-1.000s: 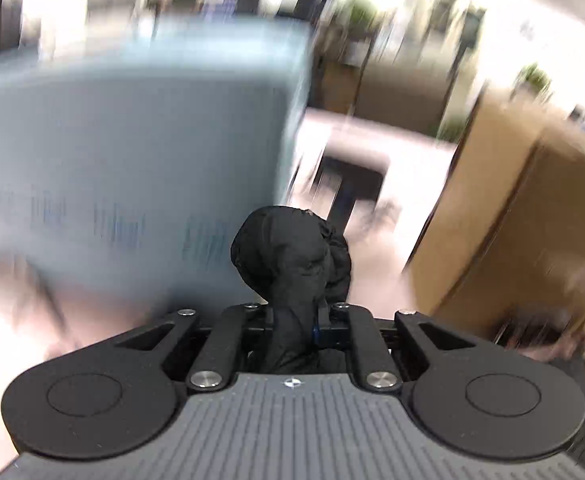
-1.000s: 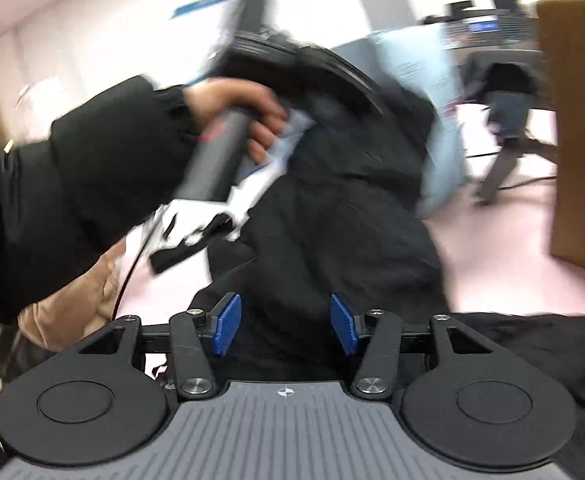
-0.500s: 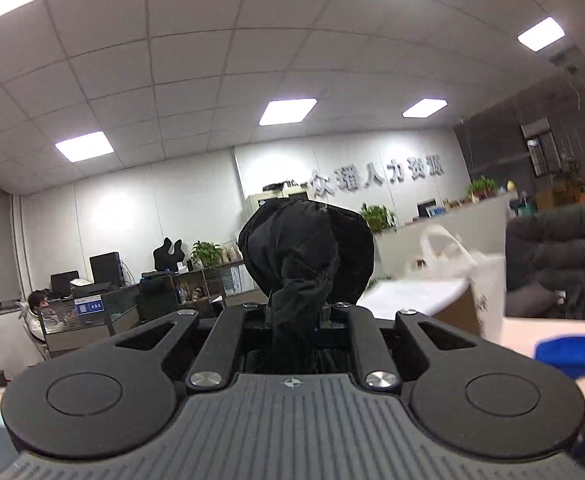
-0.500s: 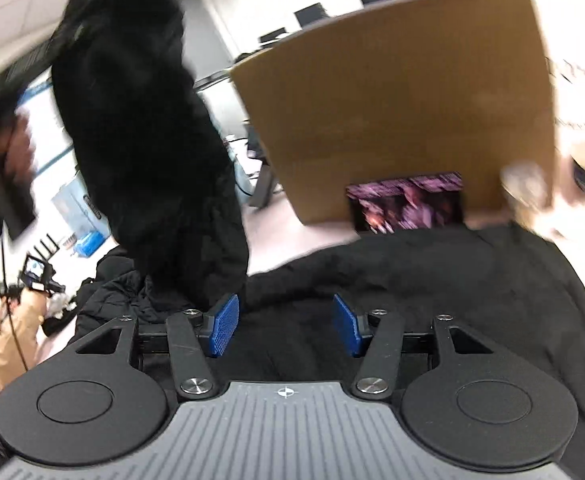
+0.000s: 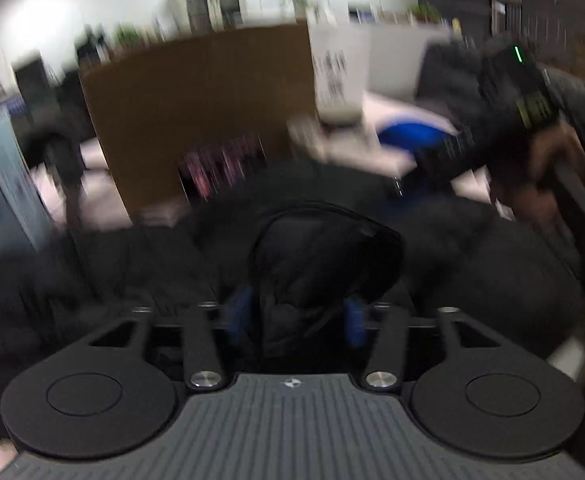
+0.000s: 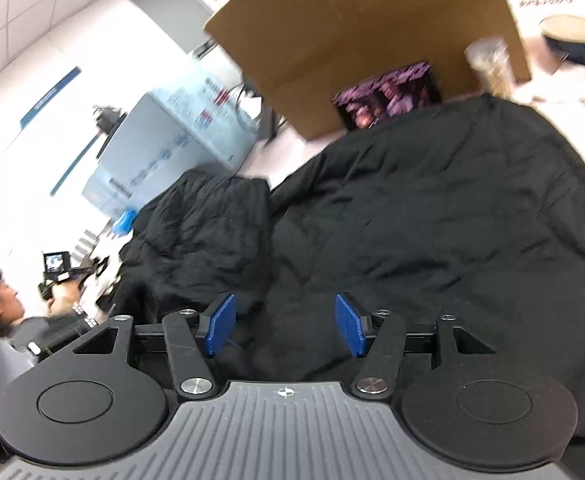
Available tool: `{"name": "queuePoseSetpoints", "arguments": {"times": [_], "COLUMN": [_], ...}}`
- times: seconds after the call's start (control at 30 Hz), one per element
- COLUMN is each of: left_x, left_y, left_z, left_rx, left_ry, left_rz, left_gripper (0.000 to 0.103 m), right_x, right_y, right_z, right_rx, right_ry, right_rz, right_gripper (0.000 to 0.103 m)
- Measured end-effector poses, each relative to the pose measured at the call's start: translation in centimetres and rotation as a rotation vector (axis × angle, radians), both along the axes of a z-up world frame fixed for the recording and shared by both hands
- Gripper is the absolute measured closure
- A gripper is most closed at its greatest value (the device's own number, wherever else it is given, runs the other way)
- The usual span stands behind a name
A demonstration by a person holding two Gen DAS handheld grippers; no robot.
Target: Fold clothes
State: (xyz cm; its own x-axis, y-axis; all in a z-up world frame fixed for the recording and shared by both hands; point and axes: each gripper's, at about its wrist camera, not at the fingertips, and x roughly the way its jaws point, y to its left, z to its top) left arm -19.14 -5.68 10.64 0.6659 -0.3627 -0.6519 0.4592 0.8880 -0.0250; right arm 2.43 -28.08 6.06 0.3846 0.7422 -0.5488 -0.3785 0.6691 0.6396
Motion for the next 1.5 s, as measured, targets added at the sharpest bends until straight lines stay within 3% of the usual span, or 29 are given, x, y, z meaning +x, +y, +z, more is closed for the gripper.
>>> {"name": "queuePoseSetpoints", "arguments": {"times": [0.07, 0.13, 0.23, 0.33, 0.43, 0.47, 0.5, 0.53, 0.57, 0.63, 0.67, 0.7, 0.83, 0.87, 0.9, 1.0, 1.07, 1.1, 1.13, 1.17, 1.23, 1.3, 1.33, 1.5], "left_x": [0.1, 1.0, 1.7, 3.9, 8.2, 9.8, 11.9, 12.8, 14.5, 17.7, 18.0, 18.2, 17.3, 16.9, 16.7, 16.6, 16.7, 16.9, 17.1, 17.4, 17.0, 16.0, 15.2, 10.6], "left_y": [0.8, 3.5, 6.1, 9.5, 12.1, 13.0, 14.1, 14.7, 15.2, 15.8, 15.6, 15.3, 13.8, 12.9, 12.5, 9.7, 8.6, 8.0, 7.7, 7.5, 7.8, 8.5, 8.8, 10.9], "left_z": [0.0, 1.7, 3.1, 2.8, 1.4, 0.8, -0.1, -0.2, -1.3, -3.5, -3.6, -3.7, -2.9, -2.8, -2.7, -3.8, -4.5, -4.9, -4.9, -4.9, -3.8, -2.9, -2.6, -1.1], "left_rx": [-0.059, -0.18, -0.203, -0.167, -0.132, -0.163, -0.227, -0.261, -0.297, -0.331, -0.336, -0.342, -0.438, -0.492, -0.502, -0.43, -0.365, -0.317, -0.296, -0.299, -0.326, -0.317, -0.31, -0.205], "left_ry": [0.055, 0.044, -0.036, -0.1, -0.098, -0.08, -0.039, -0.012, 0.035, 0.137, 0.142, 0.145, 0.046, 0.041, 0.052, 0.138, 0.175, 0.197, 0.205, 0.203, 0.159, 0.116, 0.095, 0.034], "left_rz": [0.019, 0.11, 0.247, 0.409, 0.481, 0.501, 0.505, 0.5, 0.511, 0.531, 0.525, 0.519, 0.413, 0.372, 0.355, 0.245, 0.206, 0.193, 0.19, 0.188, 0.185, 0.2, 0.209, 0.346], "left_gripper": [0.033, 0.025, 0.024, 0.023, 0.023, 0.023, 0.023, 0.023, 0.023, 0.032, 0.054, 0.068, 0.075, 0.076, 0.076, 0.076, 0.076, 0.076, 0.075, 0.074, 0.061, 0.037, 0.036, 0.03], "right_x": [-0.5, -1.0, -1.6, -2.5, -3.5, -3.9, -4.2, -4.6, -4.9, -6.1, -6.4, -6.5, -6.6, -6.4, -6.2, -5.5, -4.9, -4.7, -4.5, -4.3, -4.3, -4.9, -4.9, -3.6], "right_y": [0.6, 1.4, 2.4, 3.4, 4.4, 4.6, 4.9, 5.3, 5.6, 6.0, 5.6, 4.8, 0.6, -0.5, -1.3, -3.1, -4.1, -4.5, -4.9, -5.3, -5.8, -6.1, -5.9, -4.9], "right_z": [-0.3, -0.5, -0.8, -0.9, -0.8, -0.7, -0.6, -0.4, -0.3, 0.7, 1.4, 2.4, 6.7, 7.5, 8.0, 8.2, 7.2, 6.5, 5.7, 4.9, 3.8, 3.6, 3.2, 0.3], "right_rx": [0.02, 0.025, 0.036, -0.008, -0.049, -0.054, -0.059, -0.075, -0.095, -0.18, -0.203, -0.224, -0.429, -0.485, -0.526, -0.597, -0.633, -0.634, -0.629, -0.625, -0.604, -0.566, -0.581, -0.696], "right_ry": [0.037, 0.074, 0.113, 0.148, 0.178, 0.174, 0.166, 0.147, 0.126, 0.024, -0.02, -0.063, -0.284, -0.33, -0.359, -0.381, -0.356, -0.326, -0.289, -0.253, -0.211, -0.222, -0.222, -0.19], "right_rz": [0.051, 0.102, 0.161, 0.217, 0.26, 0.266, 0.274, 0.288, 0.299, 0.305, 0.283, 0.242, 0.014, -0.043, -0.086, -0.159, -0.184, -0.21, -0.24, -0.27, -0.318, -0.346, -0.34, -0.308], "right_gripper": [0.038, 0.037, 0.034, 0.028, 0.03, 0.033, 0.052, 0.079, 0.087, 0.094, 0.095, 0.095, 0.096, 0.096, 0.096, 0.096, 0.094, 0.087, 0.072, 0.065, 0.052, 0.035, 0.031, 0.033]}}
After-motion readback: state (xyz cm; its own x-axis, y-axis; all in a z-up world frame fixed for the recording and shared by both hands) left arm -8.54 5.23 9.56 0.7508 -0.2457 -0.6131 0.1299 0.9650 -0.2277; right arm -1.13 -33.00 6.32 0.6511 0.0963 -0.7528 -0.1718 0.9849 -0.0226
